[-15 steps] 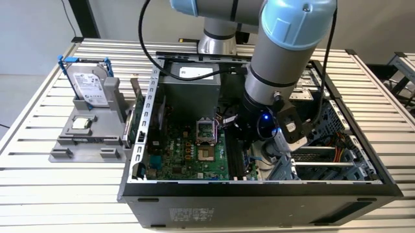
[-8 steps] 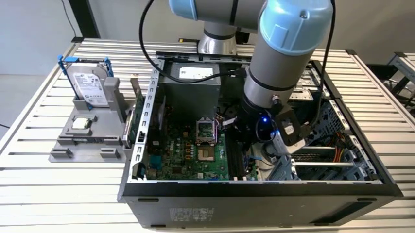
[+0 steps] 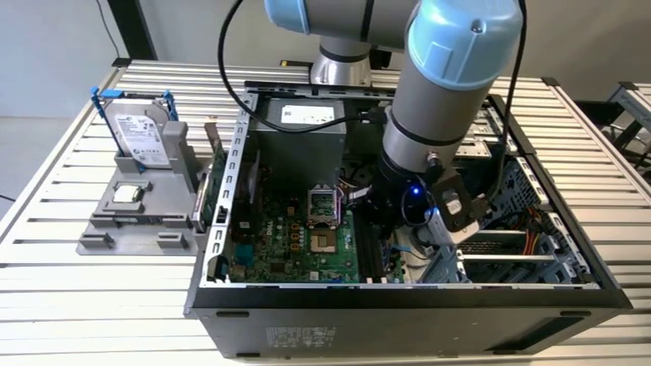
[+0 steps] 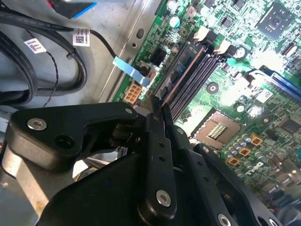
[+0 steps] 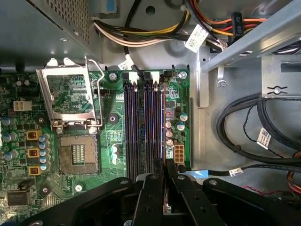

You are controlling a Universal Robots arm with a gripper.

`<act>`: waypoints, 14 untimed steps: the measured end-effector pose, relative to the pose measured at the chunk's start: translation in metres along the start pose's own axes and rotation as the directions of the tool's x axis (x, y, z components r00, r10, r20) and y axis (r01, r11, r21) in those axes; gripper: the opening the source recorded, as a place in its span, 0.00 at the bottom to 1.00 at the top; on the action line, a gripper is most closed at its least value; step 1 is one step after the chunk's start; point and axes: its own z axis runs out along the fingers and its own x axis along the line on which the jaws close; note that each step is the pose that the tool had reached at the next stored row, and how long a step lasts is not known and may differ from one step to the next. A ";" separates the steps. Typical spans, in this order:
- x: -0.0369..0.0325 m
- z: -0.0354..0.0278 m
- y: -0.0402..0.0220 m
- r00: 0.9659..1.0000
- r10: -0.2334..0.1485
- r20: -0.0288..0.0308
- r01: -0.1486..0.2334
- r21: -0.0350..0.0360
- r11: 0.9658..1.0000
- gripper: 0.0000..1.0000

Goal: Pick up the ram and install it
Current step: 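Insert the ram into the slot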

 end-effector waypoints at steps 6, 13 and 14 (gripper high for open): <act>0.0028 0.0002 0.0007 1.000 -0.001 0.000 0.001 0.000 1.000 0.00; 0.0028 0.0035 0.0006 1.000 -0.002 0.000 0.002 0.000 1.000 0.00; 0.0028 0.0035 0.0006 1.000 -0.002 0.000 0.002 0.000 1.000 0.00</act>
